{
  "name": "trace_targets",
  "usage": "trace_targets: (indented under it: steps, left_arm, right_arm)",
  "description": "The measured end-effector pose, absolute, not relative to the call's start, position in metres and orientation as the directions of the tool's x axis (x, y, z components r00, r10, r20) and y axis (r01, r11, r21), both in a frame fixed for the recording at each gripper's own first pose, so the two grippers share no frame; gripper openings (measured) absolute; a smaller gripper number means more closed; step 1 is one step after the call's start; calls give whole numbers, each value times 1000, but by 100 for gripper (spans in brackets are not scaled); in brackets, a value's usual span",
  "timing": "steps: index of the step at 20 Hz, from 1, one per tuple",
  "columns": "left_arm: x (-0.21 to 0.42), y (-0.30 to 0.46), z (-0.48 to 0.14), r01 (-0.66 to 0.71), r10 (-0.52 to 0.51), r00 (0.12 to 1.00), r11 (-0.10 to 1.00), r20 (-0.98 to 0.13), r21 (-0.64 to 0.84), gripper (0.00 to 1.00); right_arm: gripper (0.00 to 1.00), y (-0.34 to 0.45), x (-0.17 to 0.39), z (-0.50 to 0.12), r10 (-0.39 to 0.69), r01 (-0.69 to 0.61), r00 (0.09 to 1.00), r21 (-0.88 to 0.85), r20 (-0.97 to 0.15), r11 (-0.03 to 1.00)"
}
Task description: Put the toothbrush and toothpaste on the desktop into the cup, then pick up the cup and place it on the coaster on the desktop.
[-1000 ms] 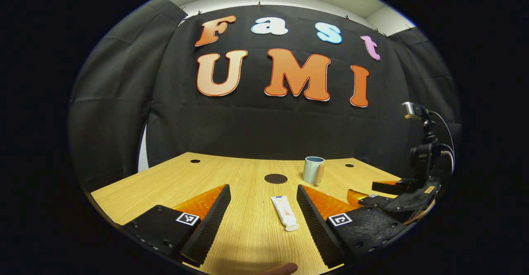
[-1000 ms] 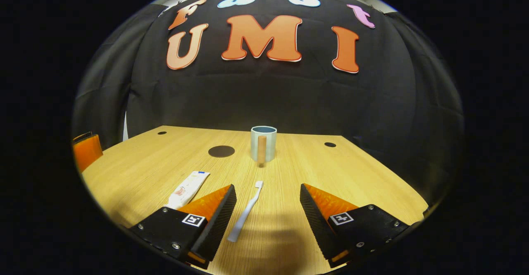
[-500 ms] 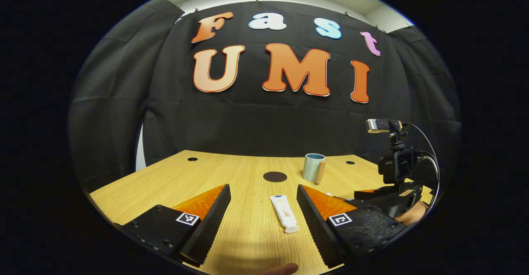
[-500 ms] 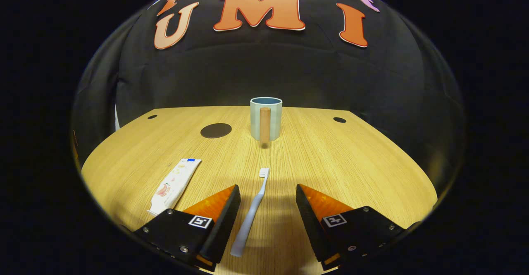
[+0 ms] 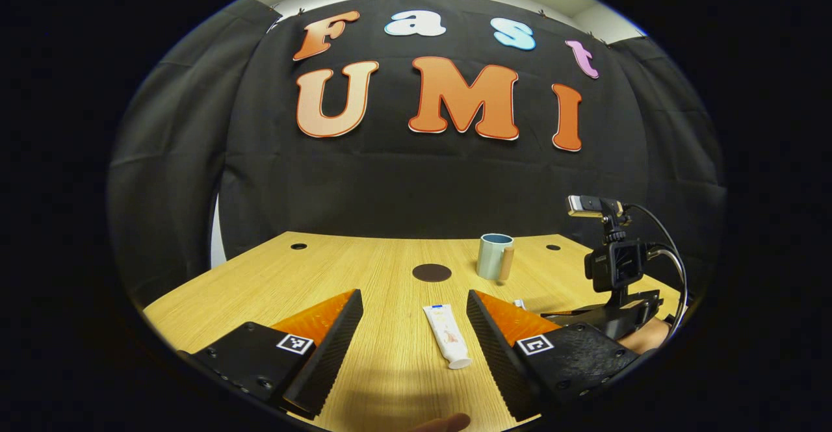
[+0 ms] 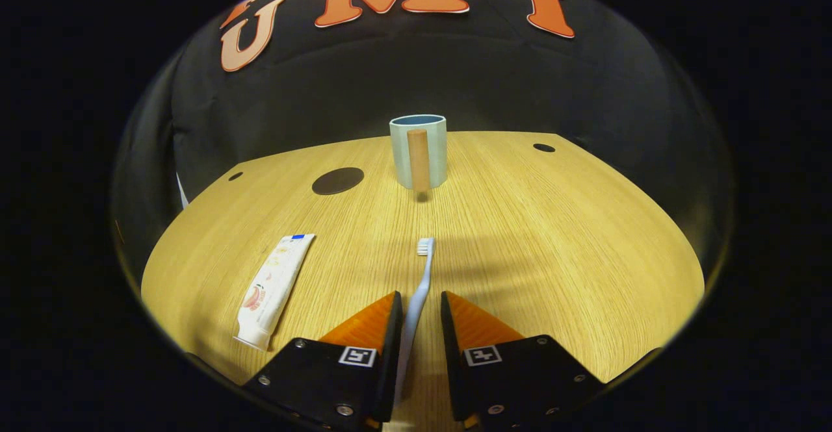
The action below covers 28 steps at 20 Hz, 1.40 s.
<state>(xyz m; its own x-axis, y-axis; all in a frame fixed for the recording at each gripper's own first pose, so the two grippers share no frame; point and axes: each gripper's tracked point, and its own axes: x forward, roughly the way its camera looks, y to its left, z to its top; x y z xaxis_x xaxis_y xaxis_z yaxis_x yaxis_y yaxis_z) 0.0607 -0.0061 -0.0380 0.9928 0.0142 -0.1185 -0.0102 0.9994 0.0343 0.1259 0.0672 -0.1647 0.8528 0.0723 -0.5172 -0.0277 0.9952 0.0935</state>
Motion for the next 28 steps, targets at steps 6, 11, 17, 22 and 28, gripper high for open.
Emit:
trace_targets:
  steps: [6,11,17,22,28]
  left_arm:
    - [82,-26,-53,32,-26,980,999,-196,27,98]
    - [98,-33,-87,45,-47,954,999,-295,-12,98]
    - [112,-33,-103,34,-31,942,999,-334,4,98]
    - [121,-41,-122,51,-45,918,999,-395,4,98]
    - [130,-51,-143,45,-38,882,999,-469,4,98]
  right_arm:
    - [8,64,126,-165,98,-34,841,129,-533,991]
    - [3,66,123,-165,142,-82,838,135,-527,987]
    - [2,66,120,-158,172,-122,861,134,-479,983]
    - [2,59,104,-129,195,-138,890,164,-412,977]
    - [2,49,89,-94,202,-159,923,154,-327,975]
